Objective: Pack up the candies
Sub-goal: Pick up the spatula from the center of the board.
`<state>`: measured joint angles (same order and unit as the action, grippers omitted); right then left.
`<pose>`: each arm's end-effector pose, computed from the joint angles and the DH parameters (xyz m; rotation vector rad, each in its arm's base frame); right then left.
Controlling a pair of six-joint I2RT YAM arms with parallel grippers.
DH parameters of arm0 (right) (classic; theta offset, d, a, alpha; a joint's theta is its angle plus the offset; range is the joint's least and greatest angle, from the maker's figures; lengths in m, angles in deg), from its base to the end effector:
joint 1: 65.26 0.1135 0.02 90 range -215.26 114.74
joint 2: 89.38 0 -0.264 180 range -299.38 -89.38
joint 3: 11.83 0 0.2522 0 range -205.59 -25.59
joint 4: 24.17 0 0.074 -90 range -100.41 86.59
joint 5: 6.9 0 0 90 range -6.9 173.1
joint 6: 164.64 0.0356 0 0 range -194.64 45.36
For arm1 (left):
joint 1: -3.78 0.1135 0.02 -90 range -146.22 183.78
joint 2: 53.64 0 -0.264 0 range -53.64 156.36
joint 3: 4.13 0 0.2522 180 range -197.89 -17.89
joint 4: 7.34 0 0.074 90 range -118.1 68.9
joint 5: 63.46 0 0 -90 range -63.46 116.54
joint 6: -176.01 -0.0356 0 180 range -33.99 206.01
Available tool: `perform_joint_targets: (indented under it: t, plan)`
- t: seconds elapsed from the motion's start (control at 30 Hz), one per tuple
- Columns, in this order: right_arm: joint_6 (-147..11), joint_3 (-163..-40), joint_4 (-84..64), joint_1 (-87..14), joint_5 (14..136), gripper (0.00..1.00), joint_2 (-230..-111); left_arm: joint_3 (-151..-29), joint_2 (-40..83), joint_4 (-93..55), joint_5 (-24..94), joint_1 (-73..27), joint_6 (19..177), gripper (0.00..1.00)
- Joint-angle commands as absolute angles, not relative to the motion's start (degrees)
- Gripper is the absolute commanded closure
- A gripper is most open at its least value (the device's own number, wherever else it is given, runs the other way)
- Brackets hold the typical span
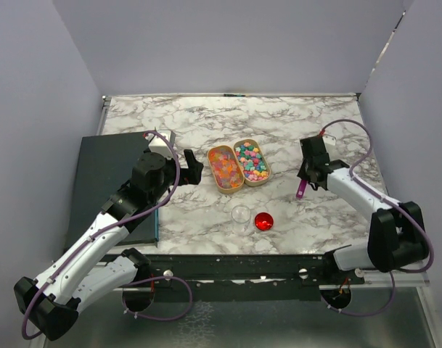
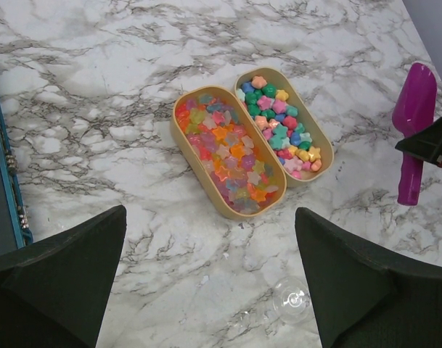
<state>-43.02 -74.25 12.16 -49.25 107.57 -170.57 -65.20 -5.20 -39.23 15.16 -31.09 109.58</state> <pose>0.2725 0.0628 0.2060 0.4911 2.3705 -0.1726 0.1630 -0.1050 0.3303 0.0541 1.9311 -0.5002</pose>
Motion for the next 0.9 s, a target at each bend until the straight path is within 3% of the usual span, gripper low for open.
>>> perform_joint_targets:
  t: [0.0,0.3,0.87]
  plan:
    - [-49.04,-75.85,12.72,-48.72,100.26,1.00,-164.11,-64.51,-5.02,-39.33,15.07,-30.76,110.01,0.01]
    - [-56.08,-79.99,15.28,-40.62,95.07,0.99,-155.80,-64.32,-5.35,-37.90,18.14,-30.76,109.53,0.01]
    - [-72.96,-89.96,26.59,-18.01,91.12,0.99,-154.83,-67.42,-6.99,-37.76,27.16,-30.85,112.64,0.01]
